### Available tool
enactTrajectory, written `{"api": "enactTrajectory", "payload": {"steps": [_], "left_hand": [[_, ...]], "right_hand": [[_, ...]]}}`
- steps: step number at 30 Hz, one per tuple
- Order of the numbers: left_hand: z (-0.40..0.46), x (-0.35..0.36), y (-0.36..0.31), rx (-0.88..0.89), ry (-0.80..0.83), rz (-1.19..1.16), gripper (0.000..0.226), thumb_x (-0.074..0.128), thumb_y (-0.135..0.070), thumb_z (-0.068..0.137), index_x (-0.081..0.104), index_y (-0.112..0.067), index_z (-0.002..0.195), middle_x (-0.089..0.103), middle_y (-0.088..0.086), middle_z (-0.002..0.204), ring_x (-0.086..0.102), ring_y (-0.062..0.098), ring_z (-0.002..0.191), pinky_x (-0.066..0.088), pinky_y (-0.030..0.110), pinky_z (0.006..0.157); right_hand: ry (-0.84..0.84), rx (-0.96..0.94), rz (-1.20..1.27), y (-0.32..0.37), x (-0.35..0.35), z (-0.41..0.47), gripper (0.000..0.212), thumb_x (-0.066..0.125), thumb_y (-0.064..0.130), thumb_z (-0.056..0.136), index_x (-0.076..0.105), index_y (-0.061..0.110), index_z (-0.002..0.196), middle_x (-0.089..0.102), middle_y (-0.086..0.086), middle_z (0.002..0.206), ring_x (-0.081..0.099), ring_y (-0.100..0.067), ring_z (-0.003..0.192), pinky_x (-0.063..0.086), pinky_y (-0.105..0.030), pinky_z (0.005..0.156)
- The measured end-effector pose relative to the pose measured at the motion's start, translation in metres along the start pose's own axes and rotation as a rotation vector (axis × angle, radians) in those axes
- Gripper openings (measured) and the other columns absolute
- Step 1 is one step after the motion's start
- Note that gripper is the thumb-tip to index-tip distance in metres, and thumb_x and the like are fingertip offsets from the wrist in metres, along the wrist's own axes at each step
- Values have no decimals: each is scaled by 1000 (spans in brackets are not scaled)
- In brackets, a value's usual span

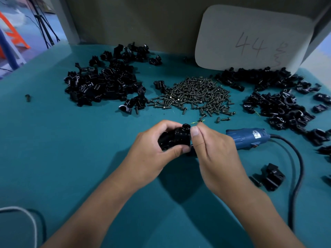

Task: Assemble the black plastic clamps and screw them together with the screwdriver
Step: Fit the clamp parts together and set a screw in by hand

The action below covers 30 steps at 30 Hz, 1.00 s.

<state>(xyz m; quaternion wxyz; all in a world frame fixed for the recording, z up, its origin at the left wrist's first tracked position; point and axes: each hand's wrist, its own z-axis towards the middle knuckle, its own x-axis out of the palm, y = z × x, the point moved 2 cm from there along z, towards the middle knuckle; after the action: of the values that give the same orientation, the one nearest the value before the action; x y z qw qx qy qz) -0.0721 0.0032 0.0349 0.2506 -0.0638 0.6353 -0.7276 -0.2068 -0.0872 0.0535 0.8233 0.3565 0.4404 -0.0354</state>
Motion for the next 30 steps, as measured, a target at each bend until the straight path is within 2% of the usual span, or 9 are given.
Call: {"api": "enactTrajectory", "payload": {"steps": [2,6,12,16,21,23,25,27,30], "left_hand": [[0,0,0,-7,6,2,33,82,-29,81,67,-30,109,74,-13,99,70,7,96,55,29,89],[2,0,2,-35,8,-9,32,80,-33,80,66,-30,108,73,-14,98,69,6,94,55,28,87],[1,0,1,-18,-2,26,31,80,-32,80,65,-33,107,72,-18,99,68,3,95,53,21,85],[0,1,3,-20,14,14,30,82,-31,82,66,-31,108,73,-14,98,69,5,94,54,24,85],[1,1,6,-26,2,19,32,79,-35,78,66,-33,107,74,-14,100,70,7,96,52,22,86],[3,-1,7,-76,-58,-145,36,83,-30,77,66,-26,108,76,-5,106,73,19,101,55,30,90],[7,-5,8,-110,-123,-373,39,83,-20,79,64,-13,112,76,7,110,74,28,100,59,32,84],[9,-8,6,-150,-128,-621,39,74,-15,82,61,-2,116,75,12,114,74,29,102,58,26,79],[8,-11,3,-229,-89,-995,45,75,-11,80,59,3,119,72,18,119,72,29,108,58,24,78]], "right_hand": [[8,25,33,0,-2,-1,39,23,51,104,32,31,71,45,11,66,45,-14,62,30,-36,54],[107,-83,-52,-3,-9,-2,28,27,45,103,37,29,83,42,11,76,43,-12,74,34,-36,61],[144,-72,-117,-6,-12,4,48,16,57,101,39,25,73,46,8,65,44,-15,66,32,-40,57],[128,-96,-140,-6,-17,0,35,24,52,103,34,30,78,43,10,71,43,-10,71,33,-31,61],[198,-55,-187,-5,-18,7,48,11,63,97,37,32,71,50,11,66,43,-12,67,30,-35,54],[170,6,-126,-15,-28,22,52,11,67,95,48,34,80,58,15,73,51,-7,68,41,-37,59],[168,107,-150,-36,-34,50,51,22,70,96,54,31,87,63,12,75,60,-16,78,50,-44,71],[282,217,-300,-57,-27,79,35,44,61,98,57,29,93,67,4,92,61,-24,89,53,-45,81],[463,355,-445,-77,-3,103,32,58,55,96,57,23,97,60,-7,106,58,-27,96,53,-42,85]]}}
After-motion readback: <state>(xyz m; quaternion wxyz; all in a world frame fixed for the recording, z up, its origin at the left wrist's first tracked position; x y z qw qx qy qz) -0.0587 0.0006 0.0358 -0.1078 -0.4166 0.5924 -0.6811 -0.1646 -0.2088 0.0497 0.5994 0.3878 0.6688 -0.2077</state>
